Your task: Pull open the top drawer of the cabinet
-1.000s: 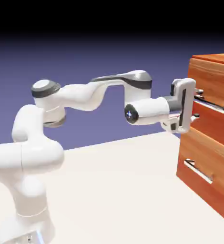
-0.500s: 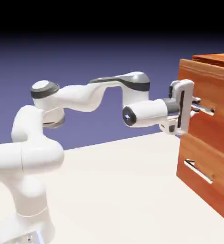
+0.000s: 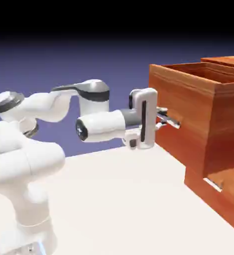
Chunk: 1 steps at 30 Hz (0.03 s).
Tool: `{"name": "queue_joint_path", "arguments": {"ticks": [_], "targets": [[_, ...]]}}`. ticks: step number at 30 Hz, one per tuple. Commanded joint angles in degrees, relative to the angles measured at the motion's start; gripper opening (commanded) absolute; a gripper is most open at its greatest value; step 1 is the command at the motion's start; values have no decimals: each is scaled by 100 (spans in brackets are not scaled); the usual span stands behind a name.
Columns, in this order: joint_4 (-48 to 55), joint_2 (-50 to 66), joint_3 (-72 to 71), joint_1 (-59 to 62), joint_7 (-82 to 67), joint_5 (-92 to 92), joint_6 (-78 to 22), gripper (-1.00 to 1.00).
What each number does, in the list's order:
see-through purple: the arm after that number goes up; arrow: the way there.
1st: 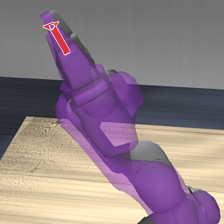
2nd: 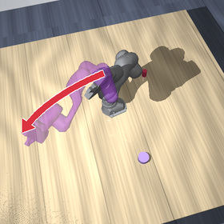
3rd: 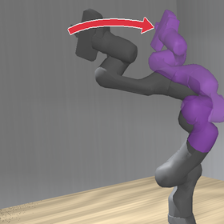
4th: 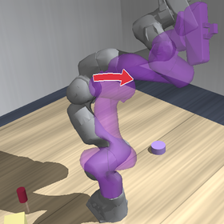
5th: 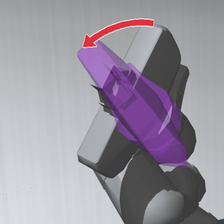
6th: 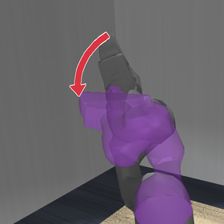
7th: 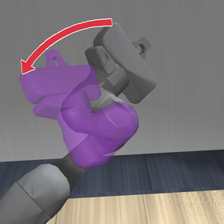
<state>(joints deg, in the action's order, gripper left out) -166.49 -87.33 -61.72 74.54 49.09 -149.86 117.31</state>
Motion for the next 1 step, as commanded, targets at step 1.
{"name": "queue_joint_path", "arguments": {"ticks": [1], "targets": [[-208, -123, 133, -192, 48, 144, -3, 100]]}}
